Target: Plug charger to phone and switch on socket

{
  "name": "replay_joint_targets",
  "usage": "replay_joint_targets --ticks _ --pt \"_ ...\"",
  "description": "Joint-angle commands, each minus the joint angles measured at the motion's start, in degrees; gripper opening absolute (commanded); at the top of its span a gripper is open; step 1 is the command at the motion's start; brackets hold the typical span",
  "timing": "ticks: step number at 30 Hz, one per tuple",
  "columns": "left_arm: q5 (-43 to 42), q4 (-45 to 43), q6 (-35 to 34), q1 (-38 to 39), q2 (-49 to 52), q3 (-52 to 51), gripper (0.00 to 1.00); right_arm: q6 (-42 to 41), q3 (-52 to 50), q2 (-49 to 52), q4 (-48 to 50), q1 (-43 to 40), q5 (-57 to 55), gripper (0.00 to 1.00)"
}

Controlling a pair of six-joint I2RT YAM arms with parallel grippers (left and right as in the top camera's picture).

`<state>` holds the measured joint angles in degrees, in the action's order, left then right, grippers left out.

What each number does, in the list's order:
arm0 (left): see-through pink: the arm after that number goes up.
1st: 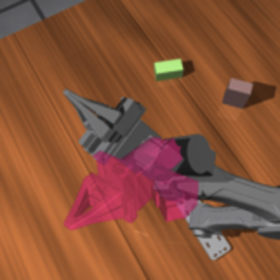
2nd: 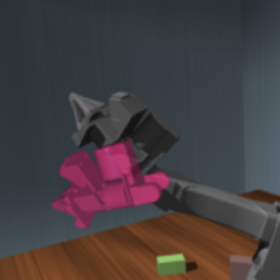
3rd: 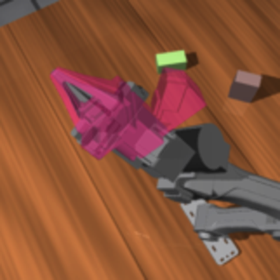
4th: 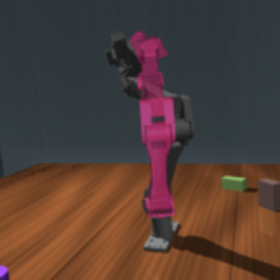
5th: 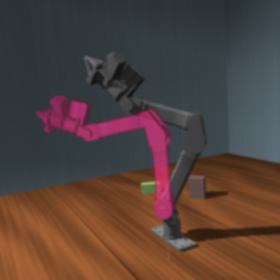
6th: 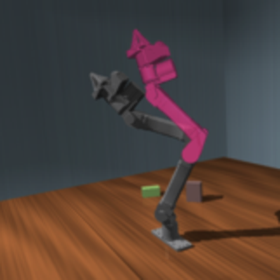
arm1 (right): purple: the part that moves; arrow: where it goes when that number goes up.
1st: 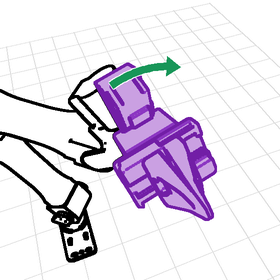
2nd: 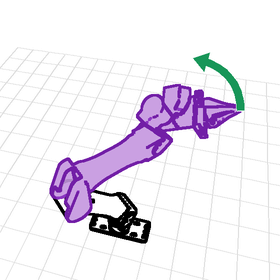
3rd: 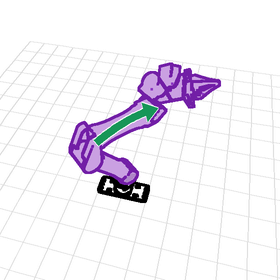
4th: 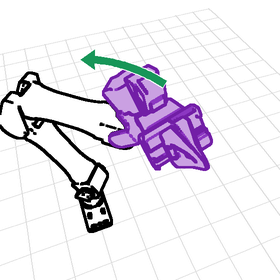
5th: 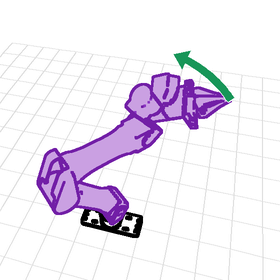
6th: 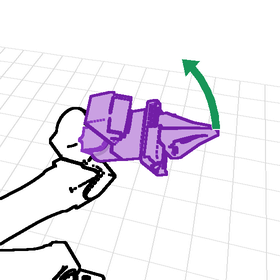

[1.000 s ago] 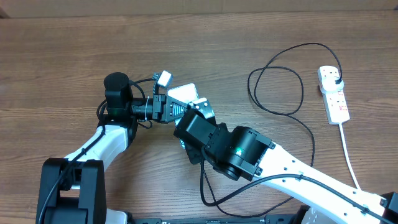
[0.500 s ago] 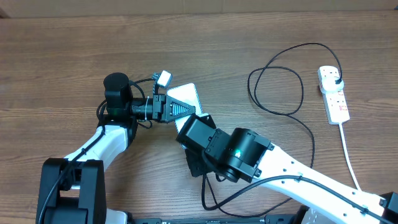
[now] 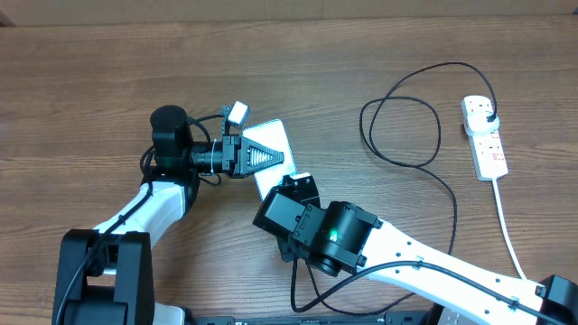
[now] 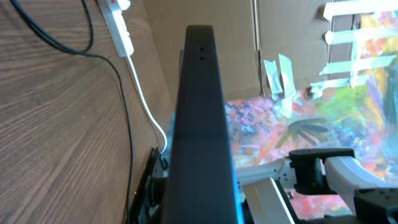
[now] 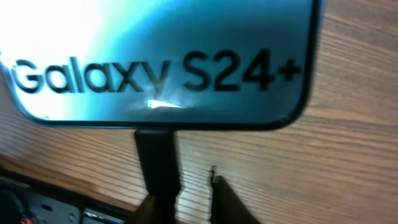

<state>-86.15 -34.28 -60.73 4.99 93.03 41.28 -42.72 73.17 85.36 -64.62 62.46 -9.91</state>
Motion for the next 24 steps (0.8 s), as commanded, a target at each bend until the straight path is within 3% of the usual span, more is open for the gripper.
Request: replay_joint_targets --ticks 1,3,13,17,24 --pt "-2.2 -0.3 0.6 0.0 -0.1 -0.2 0.04 -0.7 0.0 -0.4 0.8 0.0 -3.1 0.09" --pt "-2.2 -0.3 1.0 0.0 -0.1 -0.2 0.04 -0.7 0.0 -0.4 1.1 0.0 -3.0 0.04" --pt "-3.9 -0.2 0.9 0.0 -0.1 -0.2 0.04 2.5 0.0 -0.5 4.4 -0.1 -3.1 0.04" --pt "-4.5 -0.3 -4.0 0.0 -0.1 -0.2 0.04 5.8 0.0 -0.5 7.6 -0.2 -4.3 0.04" --pt "-4.5 -0.3 -4.2 0.1 -0.1 -0.2 0.04 6.9 0.0 -0.5 8.9 -1.8 -4.2 0.04"
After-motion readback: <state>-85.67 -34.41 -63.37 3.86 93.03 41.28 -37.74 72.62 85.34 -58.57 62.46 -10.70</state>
